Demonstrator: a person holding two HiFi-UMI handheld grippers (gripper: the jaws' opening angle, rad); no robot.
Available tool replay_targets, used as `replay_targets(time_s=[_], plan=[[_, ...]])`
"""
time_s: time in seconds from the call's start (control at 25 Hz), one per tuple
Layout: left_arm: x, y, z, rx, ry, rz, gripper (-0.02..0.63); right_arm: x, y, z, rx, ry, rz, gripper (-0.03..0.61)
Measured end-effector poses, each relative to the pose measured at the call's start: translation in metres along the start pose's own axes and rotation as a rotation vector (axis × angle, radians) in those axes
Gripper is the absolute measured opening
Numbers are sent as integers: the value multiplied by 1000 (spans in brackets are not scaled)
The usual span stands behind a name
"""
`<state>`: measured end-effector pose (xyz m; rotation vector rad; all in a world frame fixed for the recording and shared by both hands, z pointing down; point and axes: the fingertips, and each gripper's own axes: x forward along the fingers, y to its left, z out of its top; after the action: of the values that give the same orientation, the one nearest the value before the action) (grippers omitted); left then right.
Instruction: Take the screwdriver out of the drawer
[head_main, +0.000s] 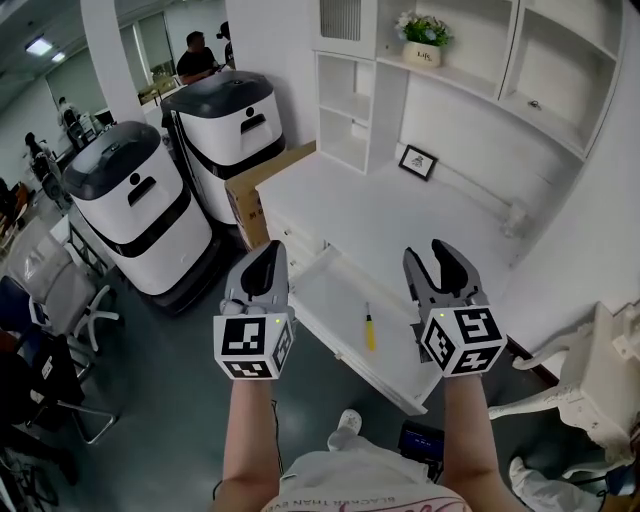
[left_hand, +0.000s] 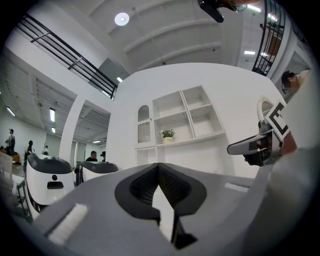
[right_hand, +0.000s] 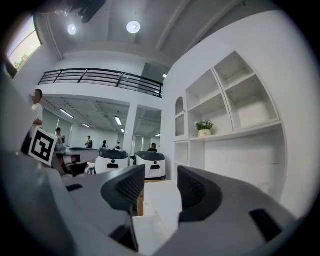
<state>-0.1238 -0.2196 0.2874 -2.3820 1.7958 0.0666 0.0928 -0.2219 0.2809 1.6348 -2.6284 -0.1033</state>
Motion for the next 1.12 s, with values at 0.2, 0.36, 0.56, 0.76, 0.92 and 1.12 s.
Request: replay_targets(time_s=[0.2,0.36,0.56,0.76,0.92,1.12], plan=[[34,3,-8,6,21,6,9,34,-19,-5,40,1,19,304],[54,3,-12,14,34,11,9,51,-32,-12,65,23,31,319],[71,3,-21,20,54,10,9,66,-44,-27,118,56,44,318],[79,2,-40,12,94,1,9,76,-47,-59,185,133,44,318],[85,6,-60,-10,128,-11,9,86,-42,-91,208,215,43,318],[95,13,-95,-29,201,-30,9,98,-34,-137,235,339,38,318]])
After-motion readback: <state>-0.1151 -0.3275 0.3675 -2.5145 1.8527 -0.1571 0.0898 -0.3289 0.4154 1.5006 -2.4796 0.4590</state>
